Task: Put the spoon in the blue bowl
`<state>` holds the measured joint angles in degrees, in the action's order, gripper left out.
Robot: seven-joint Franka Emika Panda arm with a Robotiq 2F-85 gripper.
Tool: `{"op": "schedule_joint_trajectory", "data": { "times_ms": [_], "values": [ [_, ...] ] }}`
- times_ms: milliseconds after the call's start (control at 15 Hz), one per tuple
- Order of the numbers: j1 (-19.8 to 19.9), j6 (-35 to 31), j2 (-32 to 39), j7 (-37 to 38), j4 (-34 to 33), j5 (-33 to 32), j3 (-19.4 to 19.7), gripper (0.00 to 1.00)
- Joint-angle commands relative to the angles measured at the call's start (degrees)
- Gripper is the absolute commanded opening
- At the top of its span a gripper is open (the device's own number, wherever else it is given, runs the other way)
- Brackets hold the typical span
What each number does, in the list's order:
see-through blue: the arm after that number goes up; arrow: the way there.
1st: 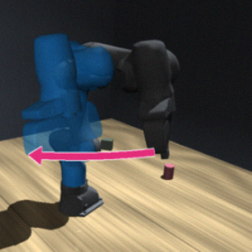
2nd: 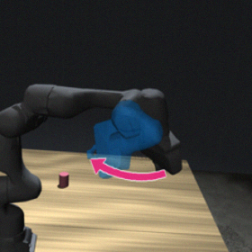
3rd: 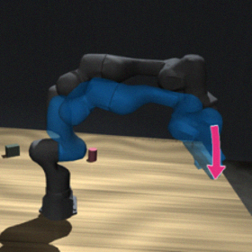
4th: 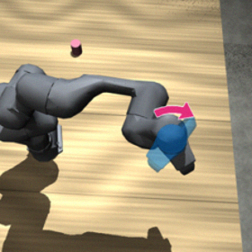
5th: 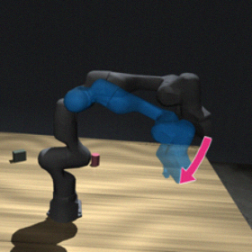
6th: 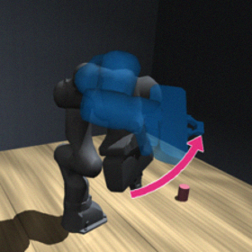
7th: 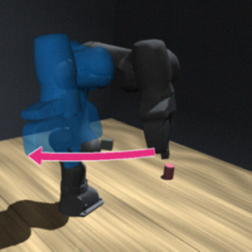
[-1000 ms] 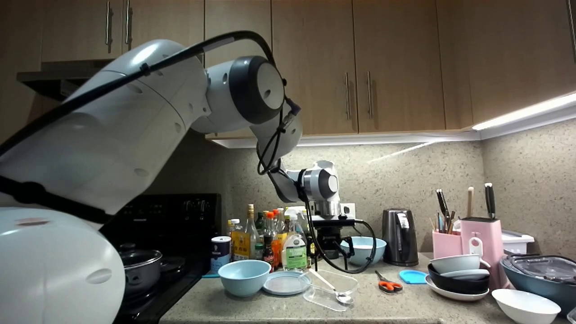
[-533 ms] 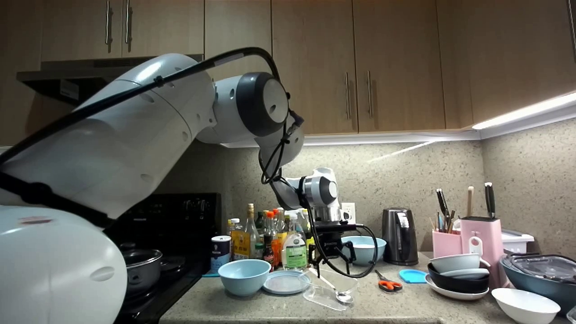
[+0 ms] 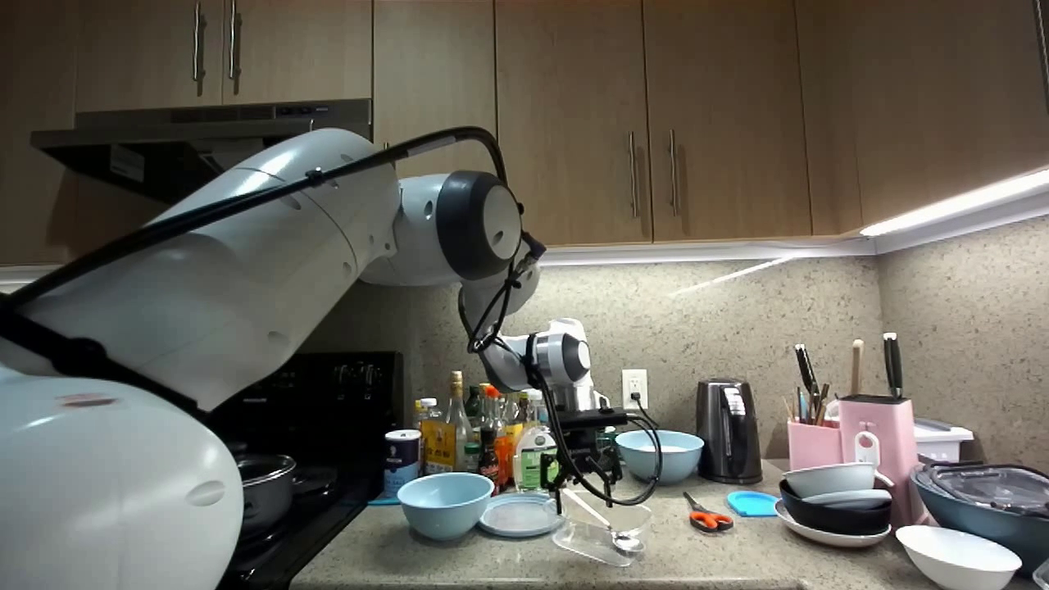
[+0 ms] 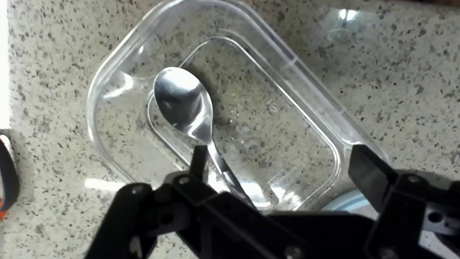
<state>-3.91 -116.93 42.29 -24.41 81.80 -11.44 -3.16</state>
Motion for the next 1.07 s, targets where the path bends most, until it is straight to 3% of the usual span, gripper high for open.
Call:
{"op": "schedule_joint_trajectory", "data": {
  "times_ms": [0, 67, 733, 800, 867, 1000],
  "values": [
    [0.7, 5.0, 4.6, -8.7, -6.7, -3.2, -1.0, 1.0],
    [0.4, 2.7, 2.5, -4.2, -3.4, -1.7, -0.9, 1.0],
    [1.5, 5.3, 8.8, -14.8, -11.0, -3.4, -1.0, 1.0],
    [1.7, 5.7, 9.5, -15.9, -11.9, -3.2, -1.0, 0.97],
    [1.7, 6.3, 10.1, -16.7, -12.8, -3.1, -0.9, 0.74],
    [1.7, 7.4, 11.1, -17.6, -14.4, -3.0, -0.7, 0.7]
  ]
}}
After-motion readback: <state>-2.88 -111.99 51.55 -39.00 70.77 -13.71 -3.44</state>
